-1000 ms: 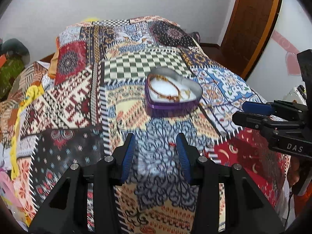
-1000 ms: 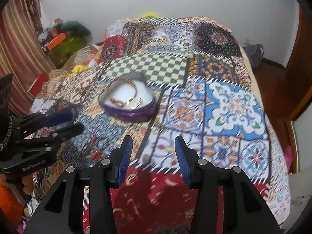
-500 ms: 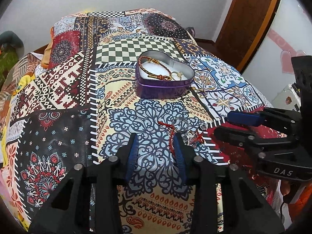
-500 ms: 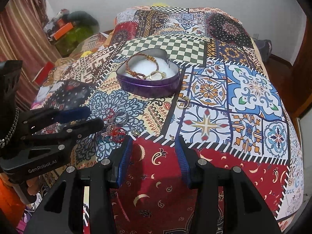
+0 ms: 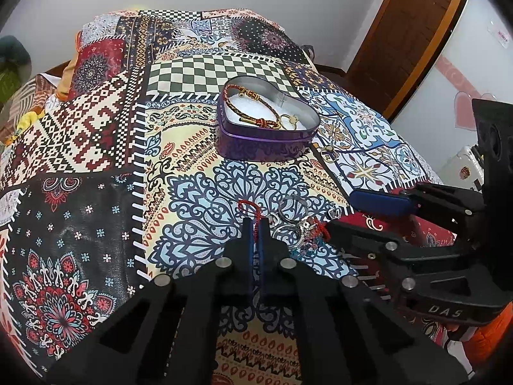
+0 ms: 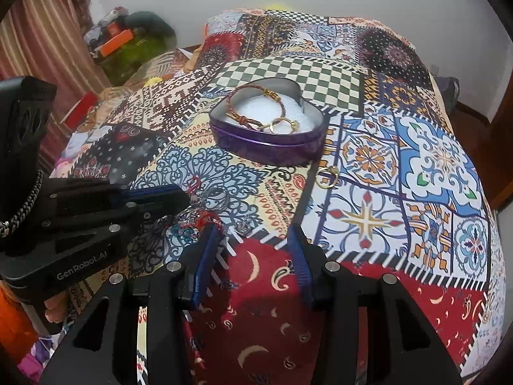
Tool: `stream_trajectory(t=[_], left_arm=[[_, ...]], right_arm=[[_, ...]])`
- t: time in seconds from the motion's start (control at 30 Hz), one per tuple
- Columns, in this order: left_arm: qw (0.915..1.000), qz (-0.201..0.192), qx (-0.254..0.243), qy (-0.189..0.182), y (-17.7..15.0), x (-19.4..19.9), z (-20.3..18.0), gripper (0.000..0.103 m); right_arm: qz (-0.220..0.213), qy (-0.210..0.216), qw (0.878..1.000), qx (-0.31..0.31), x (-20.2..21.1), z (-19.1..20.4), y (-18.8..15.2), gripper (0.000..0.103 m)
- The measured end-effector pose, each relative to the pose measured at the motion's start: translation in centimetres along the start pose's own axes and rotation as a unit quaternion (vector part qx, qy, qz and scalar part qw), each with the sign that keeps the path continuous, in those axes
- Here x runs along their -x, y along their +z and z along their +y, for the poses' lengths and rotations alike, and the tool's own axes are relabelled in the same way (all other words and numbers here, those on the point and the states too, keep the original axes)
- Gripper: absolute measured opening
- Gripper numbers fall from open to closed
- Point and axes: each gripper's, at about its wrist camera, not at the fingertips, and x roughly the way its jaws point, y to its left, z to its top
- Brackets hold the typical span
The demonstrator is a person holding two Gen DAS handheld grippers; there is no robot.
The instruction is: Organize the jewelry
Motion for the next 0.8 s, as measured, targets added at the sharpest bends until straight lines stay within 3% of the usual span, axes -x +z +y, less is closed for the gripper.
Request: stream_trajectory(t=[0.27,0.8], left_arm=[[0.9995,-0.025,-0.008,0.018,0.1,1.5,-0.2,0.000],[0.9946,-0.097,-0.021,0.031,2.1,6.8,-0.7,0.000]], right_arm=[[-0.003,0.004,1.000,0.019,-0.3,0.4,0.4,0.011],[-0.044,-0.006,0.999,-0.002,2.5,-0.5,1.1,0.010]])
